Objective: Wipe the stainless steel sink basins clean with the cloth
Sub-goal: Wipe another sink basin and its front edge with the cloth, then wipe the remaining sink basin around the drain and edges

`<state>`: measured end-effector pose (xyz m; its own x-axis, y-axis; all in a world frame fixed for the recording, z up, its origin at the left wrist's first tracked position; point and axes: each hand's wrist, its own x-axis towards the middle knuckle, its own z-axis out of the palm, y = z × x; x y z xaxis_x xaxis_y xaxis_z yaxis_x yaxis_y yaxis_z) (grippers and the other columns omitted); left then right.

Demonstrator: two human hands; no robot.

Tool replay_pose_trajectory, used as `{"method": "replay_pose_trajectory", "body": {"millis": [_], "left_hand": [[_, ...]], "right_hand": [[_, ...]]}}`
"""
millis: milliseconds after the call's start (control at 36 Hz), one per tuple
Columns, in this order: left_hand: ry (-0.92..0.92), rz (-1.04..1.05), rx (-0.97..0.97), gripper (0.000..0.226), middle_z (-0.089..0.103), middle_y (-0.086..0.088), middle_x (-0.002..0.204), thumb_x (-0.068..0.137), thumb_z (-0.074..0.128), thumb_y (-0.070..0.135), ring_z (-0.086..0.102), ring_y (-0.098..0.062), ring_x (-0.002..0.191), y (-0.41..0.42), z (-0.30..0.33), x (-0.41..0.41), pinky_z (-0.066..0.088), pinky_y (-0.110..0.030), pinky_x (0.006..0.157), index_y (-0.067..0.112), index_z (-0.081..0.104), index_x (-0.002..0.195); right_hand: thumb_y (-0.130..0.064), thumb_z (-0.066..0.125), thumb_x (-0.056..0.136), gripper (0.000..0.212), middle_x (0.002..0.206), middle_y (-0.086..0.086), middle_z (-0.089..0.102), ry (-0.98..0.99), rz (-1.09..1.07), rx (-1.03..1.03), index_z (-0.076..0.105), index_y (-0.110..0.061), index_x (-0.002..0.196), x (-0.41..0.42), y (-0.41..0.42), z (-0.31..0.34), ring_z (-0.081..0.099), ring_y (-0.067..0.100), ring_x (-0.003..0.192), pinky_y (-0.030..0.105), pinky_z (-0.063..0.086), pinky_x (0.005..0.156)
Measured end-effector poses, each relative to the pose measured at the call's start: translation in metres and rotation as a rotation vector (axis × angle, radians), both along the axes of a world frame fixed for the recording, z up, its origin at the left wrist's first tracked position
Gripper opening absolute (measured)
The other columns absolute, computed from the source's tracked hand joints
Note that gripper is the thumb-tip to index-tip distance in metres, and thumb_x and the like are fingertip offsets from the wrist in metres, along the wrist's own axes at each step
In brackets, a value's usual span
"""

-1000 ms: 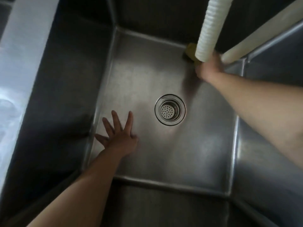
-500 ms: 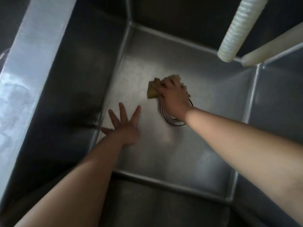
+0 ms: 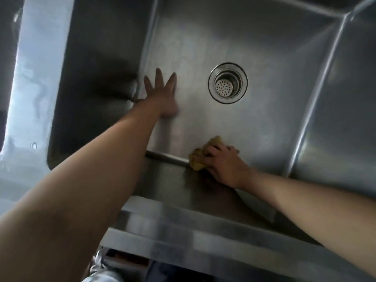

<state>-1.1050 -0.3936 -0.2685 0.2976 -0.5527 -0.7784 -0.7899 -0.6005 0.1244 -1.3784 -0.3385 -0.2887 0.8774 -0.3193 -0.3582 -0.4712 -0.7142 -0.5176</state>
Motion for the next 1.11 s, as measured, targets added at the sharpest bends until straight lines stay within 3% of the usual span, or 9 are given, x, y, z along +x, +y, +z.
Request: {"method": "replay_pose_trajectory", "body": {"millis": [139,250,361,500,667,833,944,1028,1111], "left_hand": [[-0.023,0.012,-0.014,0.093,-0.025,0.006,0.162,0.080,0.041,0.006,-0.021,-0.036,0.148,0.005,0.009,-0.004,0.008,-0.068,0.115,0.045,-0.003,0.153],[0.025,-0.052,0.052,0.080,-0.014,0.000,0.165,0.088,0.041,0.013,-0.009,-0.039,0.150,0.015,0.024,-0.002,0.013,-0.060,0.119,0.040,0.006,0.155],[0.092,-0.094,0.119,0.068,0.027,-0.012,0.158,0.086,0.046,0.031,0.031,-0.037,0.142,0.031,0.056,-0.003,0.030,-0.047,0.115,0.028,0.028,0.151],[0.223,0.032,0.028,0.055,0.032,-0.005,0.159,0.098,0.051,0.022,0.035,-0.025,0.142,0.058,0.101,-0.010,0.029,-0.027,0.111,0.024,0.037,0.151],[0.293,0.097,-0.057,0.050,0.048,-0.006,0.147,0.095,0.059,0.025,0.055,-0.026,0.122,0.092,0.163,-0.019,0.042,-0.028,0.100,0.027,0.047,0.144],[0.442,0.355,-0.433,0.026,0.068,0.005,0.094,0.095,0.056,0.025,0.050,-0.006,0.050,0.105,0.243,-0.034,0.042,-0.022,0.057,0.033,0.067,0.118],[0.525,0.387,-0.595,0.023,0.071,0.011,0.100,0.094,0.060,0.027,0.065,-0.007,0.084,0.107,0.284,-0.057,0.049,-0.023,0.074,0.035,0.069,0.114],[0.649,0.283,-0.594,0.023,0.070,0.008,0.108,0.092,0.065,0.021,0.065,-0.005,0.096,0.099,0.303,-0.088,0.050,-0.015,0.079,0.032,0.068,0.113],[0.770,0.089,-0.550,0.030,0.068,0.007,0.112,0.088,0.071,0.022,0.063,-0.010,0.104,0.087,0.313,-0.128,0.051,-0.027,0.093,0.032,0.066,0.116]], "right_hand": [[-0.041,0.042,0.086,0.052,0.124,0.011,0.063,0.306,-0.048,0.392,0.065,-0.022,0.128,0.011,-0.007,0.014,0.055,0.033,0.117,0.037,0.037,0.105],[-0.027,0.060,0.092,0.032,0.130,-0.001,0.064,0.424,-0.241,0.601,0.068,-0.026,0.123,0.011,-0.015,0.033,0.056,0.022,0.120,0.035,0.041,0.106],[-0.030,0.062,0.088,0.035,0.121,-0.008,0.067,0.507,-0.352,0.678,0.067,-0.035,0.122,0.005,-0.019,0.063,0.061,0.015,0.107,0.030,0.046,0.099],[-0.025,0.060,0.090,0.035,0.124,-0.004,0.066,0.635,-0.320,0.616,0.066,-0.034,0.123,-0.008,-0.022,0.104,0.060,0.014,0.106,0.032,0.047,0.099],[-0.015,0.062,0.092,0.032,0.112,-0.006,0.070,0.491,-0.474,0.607,0.070,-0.027,0.120,-0.025,-0.015,0.174,0.063,0.014,0.103,0.024,0.046,0.092],[-0.010,0.060,0.095,0.025,0.094,0.001,0.068,0.058,-1.037,0.514,0.069,-0.025,0.114,-0.031,-0.009,0.248,0.059,0.016,0.084,0.014,0.043,0.060],[-0.006,0.061,0.094,0.022,0.098,-0.003,0.068,-0.227,-1.294,0.481,0.069,-0.015,0.113,-0.039,-0.002,0.298,0.061,0.005,0.083,0.001,0.042,0.064],[-0.013,0.064,0.093,0.018,0.103,-0.009,0.072,-0.373,-1.414,0.467,0.071,-0.029,0.097,-0.056,0.008,0.328,0.064,0.008,0.097,0.018,0.047,0.086],[-0.008,0.064,0.093,0.022,0.090,-0.012,0.073,-0.514,-1.539,0.472,0.071,-0.028,0.087,-0.075,0.025,0.351,0.066,0.006,0.090,0.026,0.048,0.088]]}}
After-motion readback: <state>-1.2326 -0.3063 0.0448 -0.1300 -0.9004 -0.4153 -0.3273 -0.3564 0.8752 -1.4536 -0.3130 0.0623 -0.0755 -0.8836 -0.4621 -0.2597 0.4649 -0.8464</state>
